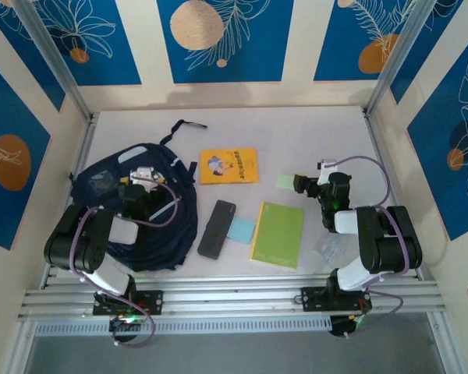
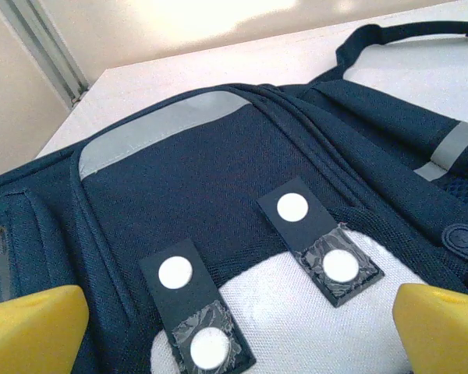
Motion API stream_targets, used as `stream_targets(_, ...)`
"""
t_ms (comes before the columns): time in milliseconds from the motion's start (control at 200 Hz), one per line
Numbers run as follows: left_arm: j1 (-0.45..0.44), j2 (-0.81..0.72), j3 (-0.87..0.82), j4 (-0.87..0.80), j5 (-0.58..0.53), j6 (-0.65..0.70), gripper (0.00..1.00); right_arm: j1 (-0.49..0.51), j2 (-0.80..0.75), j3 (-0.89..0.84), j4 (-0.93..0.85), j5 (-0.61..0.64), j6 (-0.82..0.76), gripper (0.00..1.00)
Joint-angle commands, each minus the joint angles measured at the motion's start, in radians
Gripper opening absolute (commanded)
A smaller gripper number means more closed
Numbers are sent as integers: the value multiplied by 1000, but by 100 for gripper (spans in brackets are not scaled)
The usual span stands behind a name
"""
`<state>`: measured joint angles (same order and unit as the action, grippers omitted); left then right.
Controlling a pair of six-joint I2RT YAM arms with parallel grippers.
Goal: Pack the student bag
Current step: Pick up the student bag from the middle-left of the table.
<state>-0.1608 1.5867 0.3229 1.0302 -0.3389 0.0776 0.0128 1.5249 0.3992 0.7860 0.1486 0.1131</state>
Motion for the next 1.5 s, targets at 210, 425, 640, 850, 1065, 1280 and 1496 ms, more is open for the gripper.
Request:
stream_targets(210,9,-15,17,-2,17,-18,100,-5,-4,13,27,-14,-3,99)
stream_targets(425,25,-17,28,-31,40,-33,100,-8,-3,15,25,-17,-1,99)
stream_targets(640,49,-22,33,-51,73,-52,100,-10,-3,15,24,-23,0,99)
stream_targets(850,27,-106,54,-155,59,-22,100,4,-74,84,-154,43,6,99)
stream_targets(1065,-47,-237,168,-451,-97,-10,100,66,-146,203,-466,207,90,99)
stream_targets(1280,-119,-335,372,-985,-65,-263,100,300,-136,423,-864,266,99,99)
stream_targets(1496,-121,-432,435,-1360,-4,-546,100,541,-18,647,-1085,113,266,100)
